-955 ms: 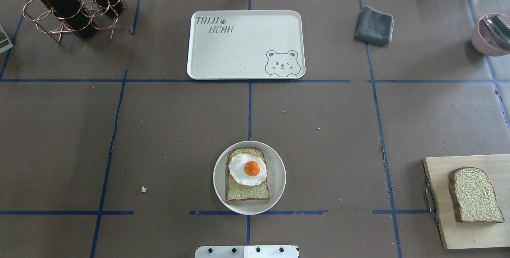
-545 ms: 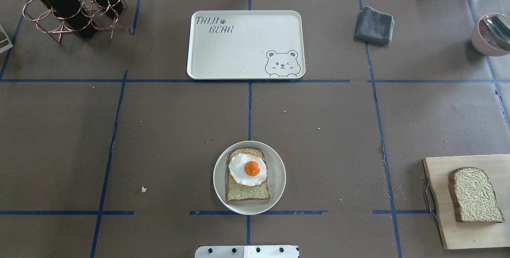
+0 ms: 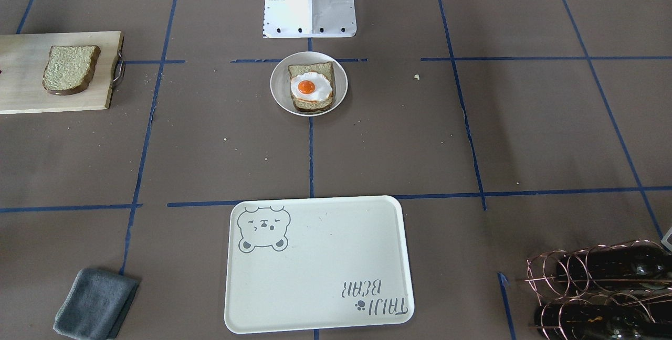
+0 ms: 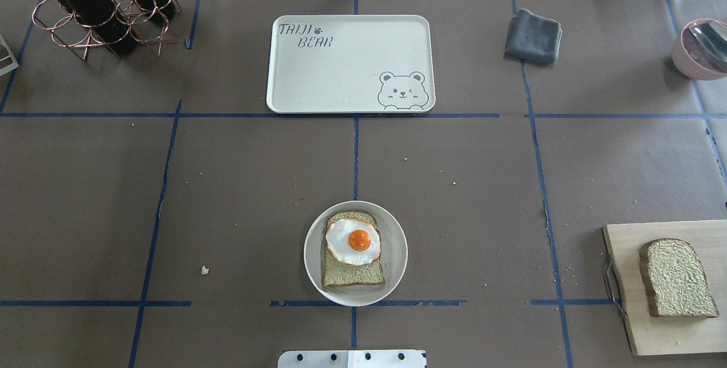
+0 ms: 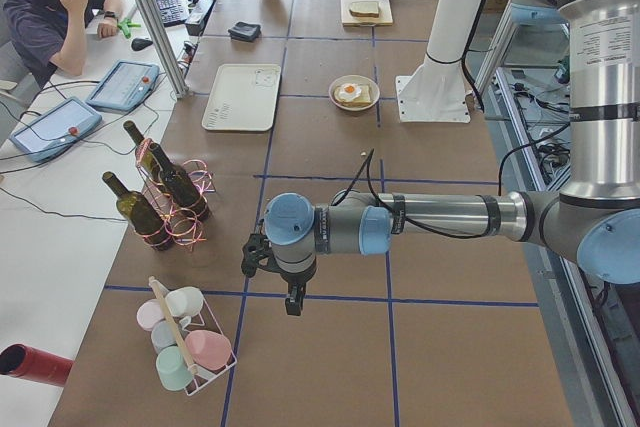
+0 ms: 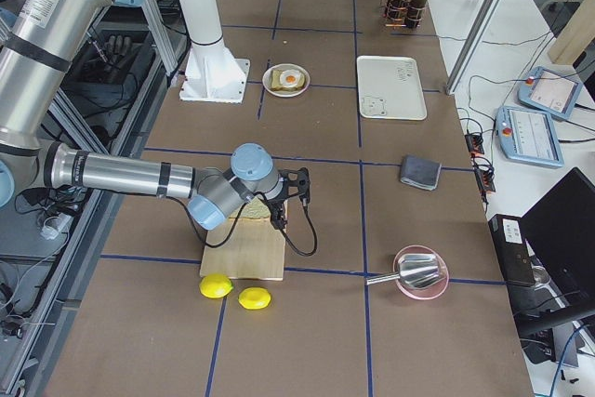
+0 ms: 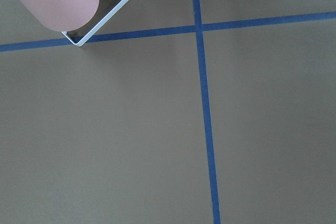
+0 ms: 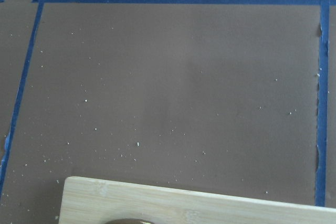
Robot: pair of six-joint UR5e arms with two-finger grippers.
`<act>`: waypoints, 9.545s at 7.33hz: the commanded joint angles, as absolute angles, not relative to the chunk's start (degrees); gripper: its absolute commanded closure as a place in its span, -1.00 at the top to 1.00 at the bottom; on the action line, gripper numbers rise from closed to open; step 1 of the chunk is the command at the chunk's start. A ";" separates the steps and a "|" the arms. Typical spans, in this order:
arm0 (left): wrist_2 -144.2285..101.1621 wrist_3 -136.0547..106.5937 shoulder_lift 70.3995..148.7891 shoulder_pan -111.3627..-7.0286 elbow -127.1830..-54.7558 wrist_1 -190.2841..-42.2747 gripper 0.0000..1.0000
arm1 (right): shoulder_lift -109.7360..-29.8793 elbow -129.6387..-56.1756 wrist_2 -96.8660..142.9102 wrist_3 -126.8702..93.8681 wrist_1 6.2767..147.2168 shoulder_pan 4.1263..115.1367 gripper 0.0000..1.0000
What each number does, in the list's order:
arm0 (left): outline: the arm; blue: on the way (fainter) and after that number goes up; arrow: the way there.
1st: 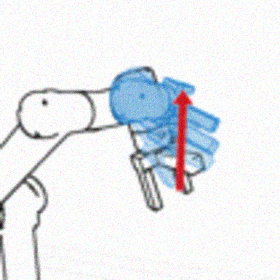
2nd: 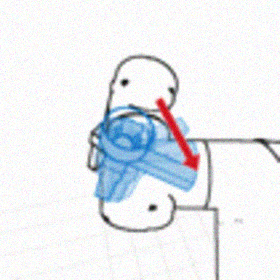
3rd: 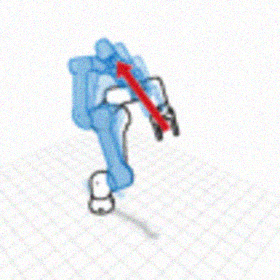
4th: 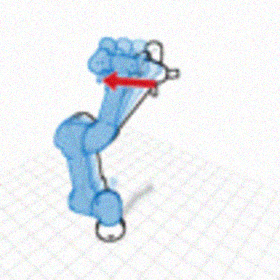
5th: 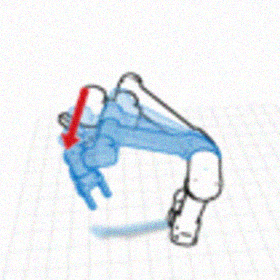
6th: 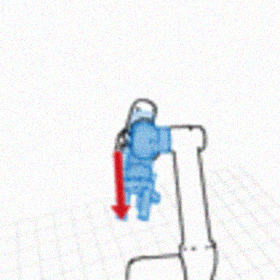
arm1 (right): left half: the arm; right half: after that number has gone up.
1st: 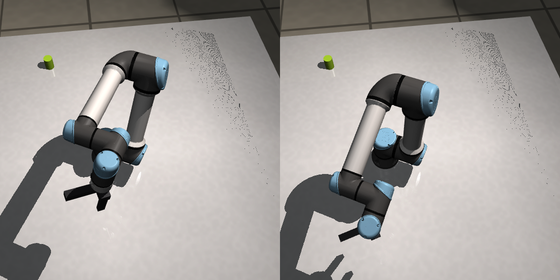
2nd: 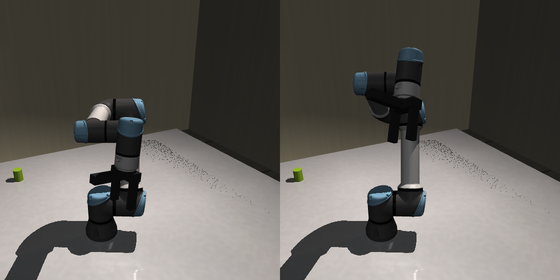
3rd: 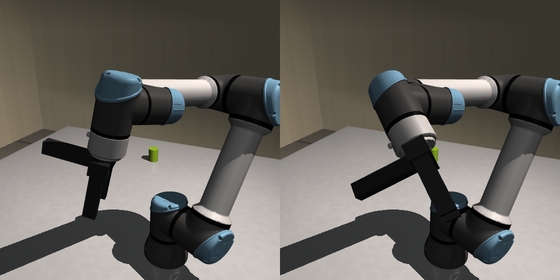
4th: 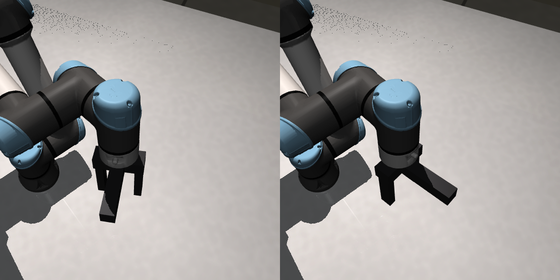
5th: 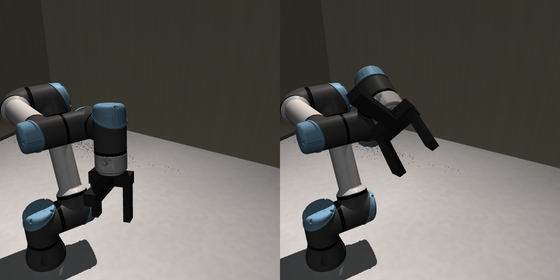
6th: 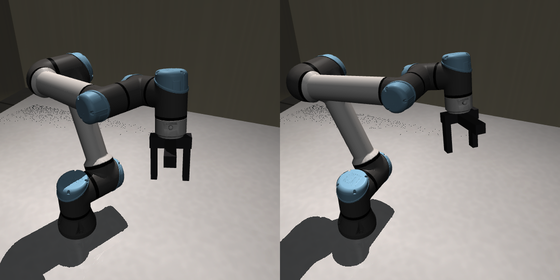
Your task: Make sandwich and place on tray
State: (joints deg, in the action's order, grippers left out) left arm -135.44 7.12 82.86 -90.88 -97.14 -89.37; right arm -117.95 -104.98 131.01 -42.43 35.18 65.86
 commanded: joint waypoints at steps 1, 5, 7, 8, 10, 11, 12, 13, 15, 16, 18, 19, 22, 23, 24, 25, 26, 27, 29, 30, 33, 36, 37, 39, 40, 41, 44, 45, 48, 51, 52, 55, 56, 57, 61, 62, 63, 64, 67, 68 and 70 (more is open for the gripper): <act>-135.44 7.12 82.88 -90.88 -97.12 -89.38 1.00 | -119.27 -98.91 124.49 -53.20 21.44 57.17 0.91; -135.44 7.12 82.88 -90.88 -96.94 -89.38 1.00 | -118.83 -97.82 114.27 -59.50 15.91 42.47 0.76; -135.44 7.12 82.88 -90.88 -97.03 -89.38 1.00 | -119.09 -97.74 114.17 -59.50 15.91 41.58 0.69; -135.44 7.12 82.79 -90.88 -96.94 -89.38 1.00 | -119.18 -97.73 114.17 -59.41 15.91 41.14 0.69; -135.44 7.12 82.79 -90.88 -96.94 -89.38 1.00 | -119.62 -97.73 114.17 -59.41 15.91 40.52 0.17; -135.44 7.12 82.79 -90.88 -96.94 -89.38 1.00 | -120.05 -97.73 114.26 -59.41 15.91 40.60 -0.31; -135.44 7.12 82.79 -90.88 -96.94 -89.38 1.00 | -120.67 -97.73 114.34 -59.41 15.04 40.61 -0.89; -135.44 7.12 82.79 -90.88 -96.94 -89.38 1.00 | -121.98 -97.65 114.61 -59.24 12.33 40.61 -1.00; -135.44 7.12 82.79 -90.88 -96.94 -89.38 1.00 | -122.34 -97.56 114.78 -59.15 11.69 40.52 -1.00; -135.44 7.12 82.79 -90.88 -96.94 -89.38 1.00 | -122.26 -97.56 114.79 -59.06 11.60 40.60 -1.00; -135.44 7.12 82.71 -90.97 -96.94 -89.38 1.00 | -122.17 -97.73 116.09 -58.80 7.76 40.95 -1.00; -135.44 7.12 82.71 -90.88 -96.86 -89.38 1.00 | -121.56 -98.08 119.32 -58.89 5.99 42.00 -1.00; -135.44 7.21 82.27 -90.97 -96.86 -89.38 1.00 | -118.40 -104.12 133.29 -59.59 6.06 54.01 -1.00; -135.44 7.21 81.83 -90.97 -96.86 -89.38 1.00 | -115.17 -105.37 137.33 -60.37 7.46 56.66 -1.00; -135.44 7.29 81.57 -90.97 -97.03 -89.38 1.00 | -109.92 -106.51 138.24 -64.91 9.38 57.12 -1.00; -135.44 7.21 81.65 -90.97 -96.94 -89.30 1.00 | -103.16 -106.61 138.25 -65.73 14.19 57.04 -1.00; -135.44 7.21 81.65 -90.97 -97.12 -89.30 1.00 | -97.09 -107.31 137.99 -66.96 20.33 55.56 -1.00; -135.35 7.21 81.65 -90.97 -97.12 -89.30 1.00 | -88.33 -107.31 137.64 -70.89 25.78 54.15 -1.00; -135.35 6.95 81.74 -90.97 -97.12 -89.30 1.00 | -75.64 -107.40 131.80 -73.39 37.74 46.46 -1.00; -135.44 6.86 81.83 -90.97 -97.03 -89.30 1.00 | -73.41 -107.32 123.31 -73.48 39.53 39.18 -1.00; -135.44 6.68 81.65 -91.05 -97.12 -89.30 1.00 | -71.90 -106.18 105.09 -73.30 39.55 22.73 -1.00; -135.44 6.68 81.56 -91.05 -96.86 -89.21 1.00 | -68.21 -101.53 100.30 -73.04 39.55 19.95 -1.00; -135.44 6.68 81.56 -91.05 -96.77 -89.21 1.00 | -67.33 -100.56 99.94 -72.86 39.64 19.95 -1.00; -135.35 6.68 81.56 -91.05 -96.85 -89.21 1.00 | -67.59 -100.37 99.93 -72.51 39.64 20.21 -1.00; -135.35 6.68 81.56 -91.05 -96.86 -89.21 1.00 | -67.94 -100.37 100.02 -72.42 39.55 20.65 -1.00; -135.44 6.68 81.56 -91.05 -96.94 -89.21 1.00 | -68.29 -100.28 100.02 -72.51 39.64 20.83 -1.00; -135.44 6.68 81.65 -91.05 -97.03 -89.21 1.00 | -69.00 -98.62 99.76 -73.47 39.55 20.39 -1.00; -135.44 6.68 81.65 -91.05 -97.03 -89.21 1.00 | -68.91 -98.44 99.32 -73.56 39.64 20.39 -0.97; -135.44 6.68 81.65 -90.97 -96.59 -89.21 1.00 | -68.64 -99.75 96.24 -74.18 42.96 20.48 1.00; -135.79 7.03 81.83 -90.97 -97.29 -89.30 1.00 | -68.47 -107.55 104.89 -73.13 62.94 30.18 1.00; -135.44 6.77 82.17 -90.97 -98.60 -89.38 1.00 | -68.64 -107.93 109.99 -70.95 68.06 34.85 1.00; -135.26 6.77 82.88 -90.70 -101.15 -89.30 1.00 | -69.17 -110.30 115.74 -51.05 85.73 44.18 1.00; -134.83 7.29 82.97 -90.44 -102.47 -89.64 1.00 | -70.39 -110.48 117.32 -43.93 90.22 48.56 1.00; -130.82 6.77 83.06 -90.35 -103.44 -92.87 1.00 | -73.01 -110.65 118.64 -35.33 91.92 52.43 1.00; -131.04 6.95 87.00 -90.09 -103.89 -101.30 1.00 | -94.24 -109.52 129.26 -6.28 91.85 74.40 1.00; -131.04 6.86 88.06 -90.00 -104.15 -107.43 1.00 | -99.87 -109.51 129.55 -4.07 91.41 78.97 1.00; -130.96 6.86 88.41 -88.35 -102.67 -115.76 1.00 | -104.02 -108.99 129.64 -1.95 91.58 83.71 1.00; -131.13 3.11 90.07 -87.29 -101.18 -125.06 1.00 | -105.72 -108.38 129.64 0.85 91.58 87.24 1.00; -134.92 -26.11 90.97 -74.85 -103.87 -130.31 1.00 | -107.23 -107.58 129.64 3.08 91.58 89.21 1.00; -135.26 -27.15 90.62 -68.27 -105.63 -135.91 1.00 | -107.23 -107.40 129.38 2.82 91.58 89.21 1.00; -132.13 -41.12 91.84 -55.88 -107.74 -136.58 1.00 | -106.79 -106.96 129.37 2.46 91.41 89.21 1.00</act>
